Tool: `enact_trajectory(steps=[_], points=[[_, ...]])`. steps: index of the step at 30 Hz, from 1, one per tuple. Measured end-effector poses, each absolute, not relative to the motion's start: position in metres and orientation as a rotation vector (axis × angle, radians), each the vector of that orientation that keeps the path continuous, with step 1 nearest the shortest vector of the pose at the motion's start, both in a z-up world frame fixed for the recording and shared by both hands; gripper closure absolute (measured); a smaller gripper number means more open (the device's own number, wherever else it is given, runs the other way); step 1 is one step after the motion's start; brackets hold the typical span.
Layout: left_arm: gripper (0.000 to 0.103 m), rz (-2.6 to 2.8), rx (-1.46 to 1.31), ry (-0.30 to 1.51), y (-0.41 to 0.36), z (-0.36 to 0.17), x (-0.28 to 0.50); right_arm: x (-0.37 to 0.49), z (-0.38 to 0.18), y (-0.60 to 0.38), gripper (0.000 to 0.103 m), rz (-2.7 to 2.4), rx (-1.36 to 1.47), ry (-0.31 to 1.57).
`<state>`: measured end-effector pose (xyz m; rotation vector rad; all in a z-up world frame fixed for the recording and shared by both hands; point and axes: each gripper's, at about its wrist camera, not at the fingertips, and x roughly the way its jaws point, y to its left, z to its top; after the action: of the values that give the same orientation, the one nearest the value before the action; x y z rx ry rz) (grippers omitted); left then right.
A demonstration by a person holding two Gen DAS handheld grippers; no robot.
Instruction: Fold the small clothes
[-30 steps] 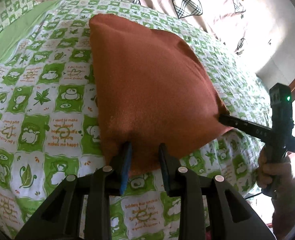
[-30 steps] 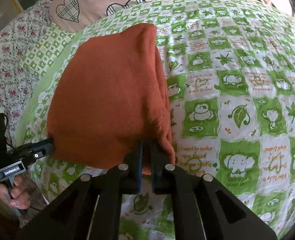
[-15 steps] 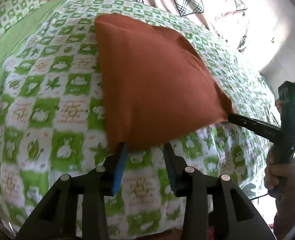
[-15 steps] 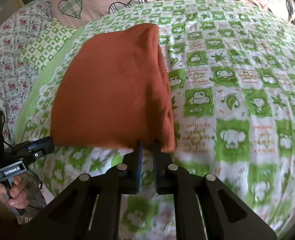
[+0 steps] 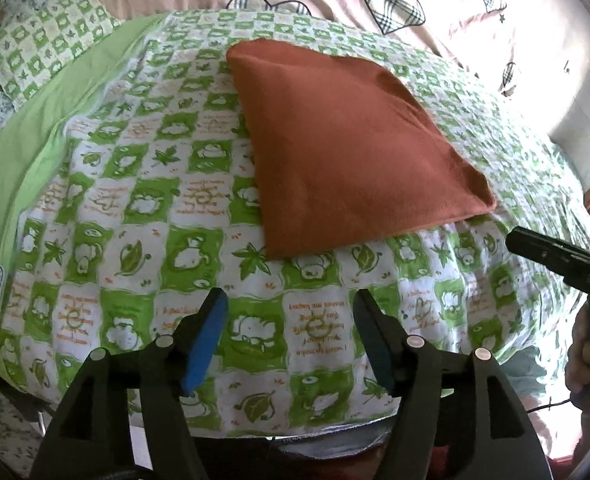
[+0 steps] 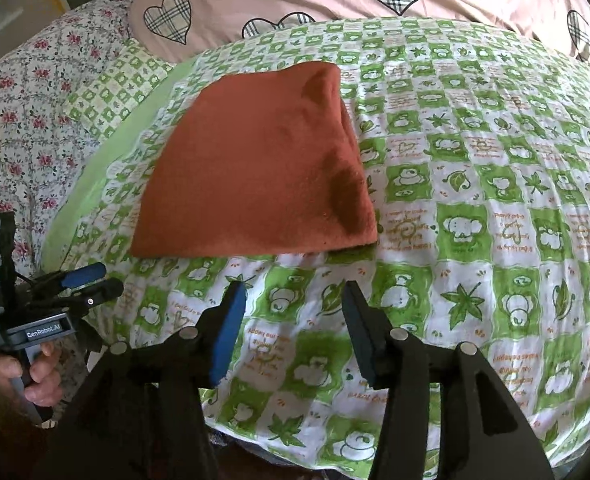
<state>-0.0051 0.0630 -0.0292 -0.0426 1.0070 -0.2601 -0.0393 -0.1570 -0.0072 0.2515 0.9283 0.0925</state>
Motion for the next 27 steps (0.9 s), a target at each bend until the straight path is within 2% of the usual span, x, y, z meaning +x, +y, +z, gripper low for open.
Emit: enact_trajectory(steps=[7,9,11,13,20,23,25,27], points=[[0.035,-0.263,-0.070,0.994,0.070,-0.015,0.018,-0.024,0.001,-0.156,0.051,0.100,0.250,0.909],[0.032,-0.262,-0.076,0.978,0.070,-0.009,0.027,-0.015,0.007,-0.156,0.051,0.096,0.244,0.893],[0.025,-0.248,-0.079,0.960,0.072,-0.001,0.039,-0.003,0.013,-0.161,0.051,0.089,0.247,0.877],[0.023,-0.237,-0.087,0.948,0.073,0.003,0.049,0.010,0.018,-0.166,0.050,0.091,0.258,0.865],[0.023,-0.177,-0.101,0.941,0.075,0.010,0.086,0.051,0.025,-0.169,0.049,0.104,0.258,0.864],[0.022,-0.160,-0.085,0.939,0.072,0.011,0.094,0.060,0.025,-0.165,0.042,0.119,0.243,0.876],[0.021,-0.143,-0.049,0.954,0.068,0.009,0.099,0.061,0.023,-0.163,0.032,0.128,0.234,0.884],[0.021,-0.132,-0.015,0.966,0.063,0.006,0.099,0.061,0.021,-0.159,0.030,0.131,0.216,0.898]])
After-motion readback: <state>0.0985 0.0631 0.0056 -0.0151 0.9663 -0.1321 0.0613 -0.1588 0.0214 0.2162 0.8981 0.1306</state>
